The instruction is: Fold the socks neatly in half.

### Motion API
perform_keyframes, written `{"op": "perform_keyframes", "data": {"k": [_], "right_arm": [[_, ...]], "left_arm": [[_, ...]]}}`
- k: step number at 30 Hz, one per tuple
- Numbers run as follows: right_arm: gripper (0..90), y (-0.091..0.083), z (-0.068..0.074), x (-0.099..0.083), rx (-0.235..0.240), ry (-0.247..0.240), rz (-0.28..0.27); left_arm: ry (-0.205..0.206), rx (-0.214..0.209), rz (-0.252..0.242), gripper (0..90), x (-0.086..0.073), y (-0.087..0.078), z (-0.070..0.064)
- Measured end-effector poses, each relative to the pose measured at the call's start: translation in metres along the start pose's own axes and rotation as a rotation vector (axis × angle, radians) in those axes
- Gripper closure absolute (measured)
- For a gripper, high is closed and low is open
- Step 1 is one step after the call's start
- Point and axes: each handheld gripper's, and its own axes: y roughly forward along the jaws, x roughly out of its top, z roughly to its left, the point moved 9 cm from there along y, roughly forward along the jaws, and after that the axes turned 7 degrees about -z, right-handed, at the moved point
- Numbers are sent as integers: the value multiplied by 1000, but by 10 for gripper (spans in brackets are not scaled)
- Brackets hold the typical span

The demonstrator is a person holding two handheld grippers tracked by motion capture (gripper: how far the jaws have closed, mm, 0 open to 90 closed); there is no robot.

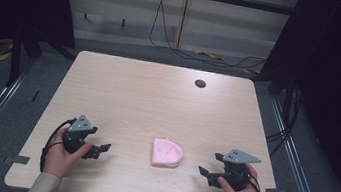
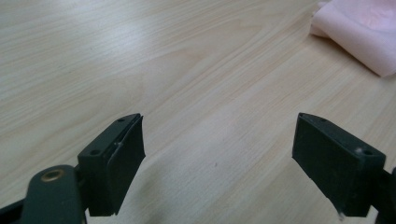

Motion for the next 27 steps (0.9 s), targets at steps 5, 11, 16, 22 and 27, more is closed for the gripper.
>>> {"op": "perform_keyframes", "data": {"k": [5, 11, 16, 22, 27], "right_arm": [[164, -5, -4, -8, -2, -22, 24], [164, -10, -10, -13, -12, -31, 42], [165, -15, -16, -19, -21, -23, 53], [165, -21, -25, -22, -40, -19, 46], [165, -28, -34, -26, -52, -2, 46]], "left_arm": [[-12, 7, -2, 168, -2, -4, 4], [-5, 10, 10, 168, -6, -7, 9], [-19, 15, 12, 168, -9, -11, 14], [-19, 13, 14, 168, -11, -12, 16], [-17, 12, 17, 169, -13, -12, 16]]}}
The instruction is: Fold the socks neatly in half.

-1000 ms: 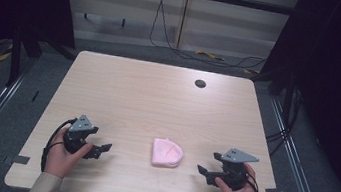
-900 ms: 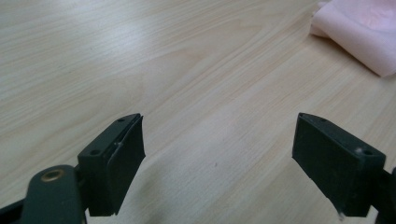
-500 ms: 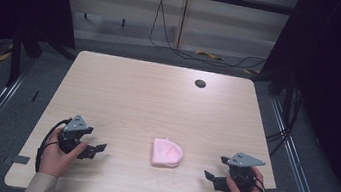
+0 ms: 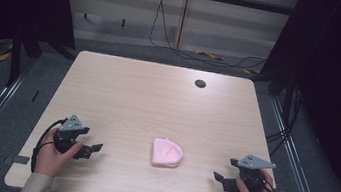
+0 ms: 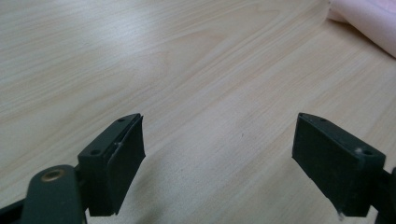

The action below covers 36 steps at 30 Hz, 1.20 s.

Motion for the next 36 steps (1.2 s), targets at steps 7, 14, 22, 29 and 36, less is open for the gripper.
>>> {"op": "perform_keyframes", "data": {"k": [7, 14, 22, 29, 36], "right_arm": [[165, -5, -7, -5, -24, -1, 17], [167, -4, -11, -12, -36, -12, 40], [165, -4, -17, -18, -54, -9, 60], [160, -5, -22, -20, -71, 6, 52], [151, -5, -23, -21, -69, 21, 52]], "left_arm": [[1, -1, 11, 170, -5, 0, 4], [1, 20, 20, 172, -10, -4, 12], [3, 35, 26, 172, -13, -7, 18], [-3, 48, 30, 172, -16, -7, 21], [-1, 59, 38, 171, -19, -8, 24]]}}
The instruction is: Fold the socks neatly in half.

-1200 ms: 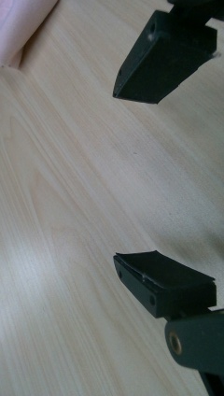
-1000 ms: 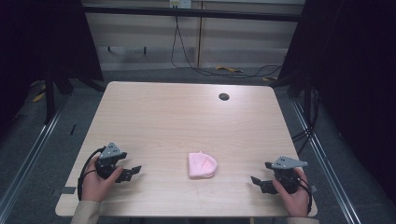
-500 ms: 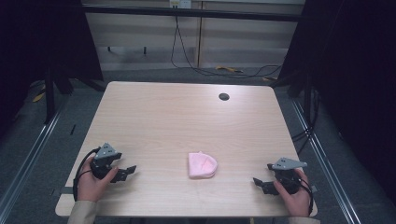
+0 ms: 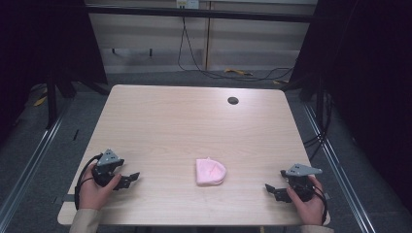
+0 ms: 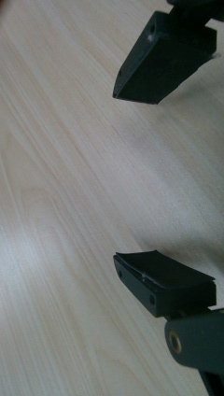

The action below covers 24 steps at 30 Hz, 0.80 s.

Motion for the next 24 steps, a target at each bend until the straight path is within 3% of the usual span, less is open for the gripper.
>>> {"op": "perform_keyframes", "data": {"k": [24], "right_arm": [[145, 0, 0, 0, 3, -1, 0]], "left_arm": [[19, 23, 12, 143, -6, 2, 4]]}}
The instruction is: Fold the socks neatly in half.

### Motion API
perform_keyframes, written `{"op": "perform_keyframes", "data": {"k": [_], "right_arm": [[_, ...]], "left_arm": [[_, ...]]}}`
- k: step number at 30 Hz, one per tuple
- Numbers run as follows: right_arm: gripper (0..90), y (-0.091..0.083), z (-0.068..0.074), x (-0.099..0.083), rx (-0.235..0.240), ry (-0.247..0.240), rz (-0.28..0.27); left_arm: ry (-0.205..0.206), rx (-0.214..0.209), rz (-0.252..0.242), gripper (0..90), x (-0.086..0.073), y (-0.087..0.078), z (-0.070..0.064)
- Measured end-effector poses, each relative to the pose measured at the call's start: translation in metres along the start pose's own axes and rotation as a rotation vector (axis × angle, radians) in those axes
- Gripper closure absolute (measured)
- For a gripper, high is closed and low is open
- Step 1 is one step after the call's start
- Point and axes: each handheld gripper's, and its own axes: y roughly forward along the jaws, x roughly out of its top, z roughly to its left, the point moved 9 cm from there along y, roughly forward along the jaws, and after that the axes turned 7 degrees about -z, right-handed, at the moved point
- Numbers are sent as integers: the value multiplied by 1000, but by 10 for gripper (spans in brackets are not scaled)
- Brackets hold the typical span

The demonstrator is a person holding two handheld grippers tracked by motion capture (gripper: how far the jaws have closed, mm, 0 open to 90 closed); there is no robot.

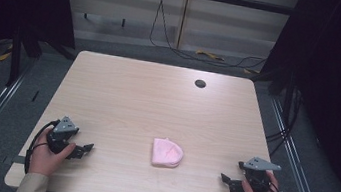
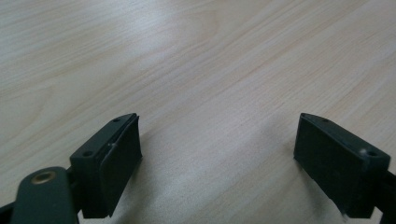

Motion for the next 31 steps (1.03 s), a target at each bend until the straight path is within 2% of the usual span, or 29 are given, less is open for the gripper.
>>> {"op": "perform_keyframes", "data": {"k": [14, 22, 31], "right_arm": [[140, 0, -2, 0, -15, 9, 2], [140, 0, -2, 0, -23, 17, 4], [139, 0, -2, -1, -26, 20, 4]], "left_arm": [[-10, 13, 7, 107, 0, 1, 1], [-34, 48, 29, 22, -2, 3, 5], [-35, 51, 38, 3, -2, 3, 6]]}}
